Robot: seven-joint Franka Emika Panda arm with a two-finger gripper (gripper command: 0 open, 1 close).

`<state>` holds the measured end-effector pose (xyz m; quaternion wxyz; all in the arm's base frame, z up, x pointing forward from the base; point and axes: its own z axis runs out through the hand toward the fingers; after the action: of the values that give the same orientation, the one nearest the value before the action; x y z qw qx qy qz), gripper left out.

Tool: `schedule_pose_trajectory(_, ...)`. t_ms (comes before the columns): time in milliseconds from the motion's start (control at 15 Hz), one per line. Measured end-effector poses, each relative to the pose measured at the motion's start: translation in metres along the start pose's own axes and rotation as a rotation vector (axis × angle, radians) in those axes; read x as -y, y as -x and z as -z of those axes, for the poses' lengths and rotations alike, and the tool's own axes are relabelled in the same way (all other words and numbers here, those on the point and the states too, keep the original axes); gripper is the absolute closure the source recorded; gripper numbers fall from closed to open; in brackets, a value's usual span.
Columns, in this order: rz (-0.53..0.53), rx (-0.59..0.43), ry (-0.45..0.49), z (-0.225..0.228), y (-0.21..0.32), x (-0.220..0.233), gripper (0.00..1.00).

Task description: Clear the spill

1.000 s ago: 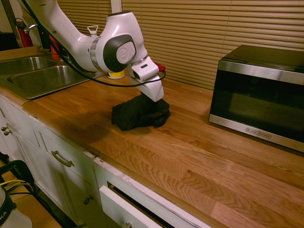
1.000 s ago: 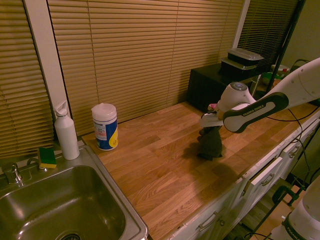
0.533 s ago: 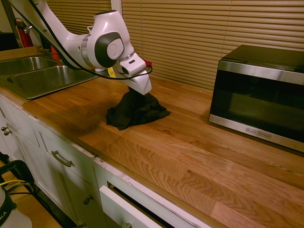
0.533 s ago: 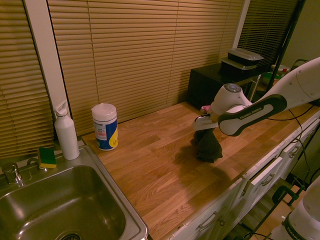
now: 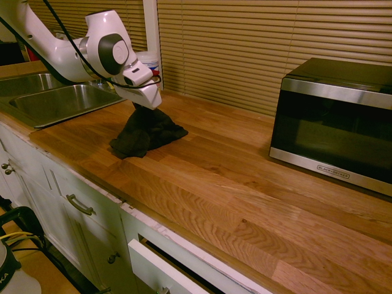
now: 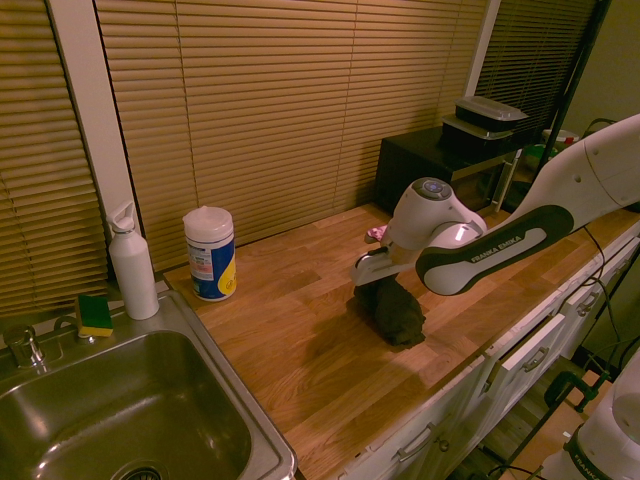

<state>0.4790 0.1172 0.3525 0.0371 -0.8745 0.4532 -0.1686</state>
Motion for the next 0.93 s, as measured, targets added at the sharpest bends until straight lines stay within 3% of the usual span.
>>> schedule_pose_trajectory(933,0.136,0.026,-0.002,0.007,0.131,0.133,1.00)
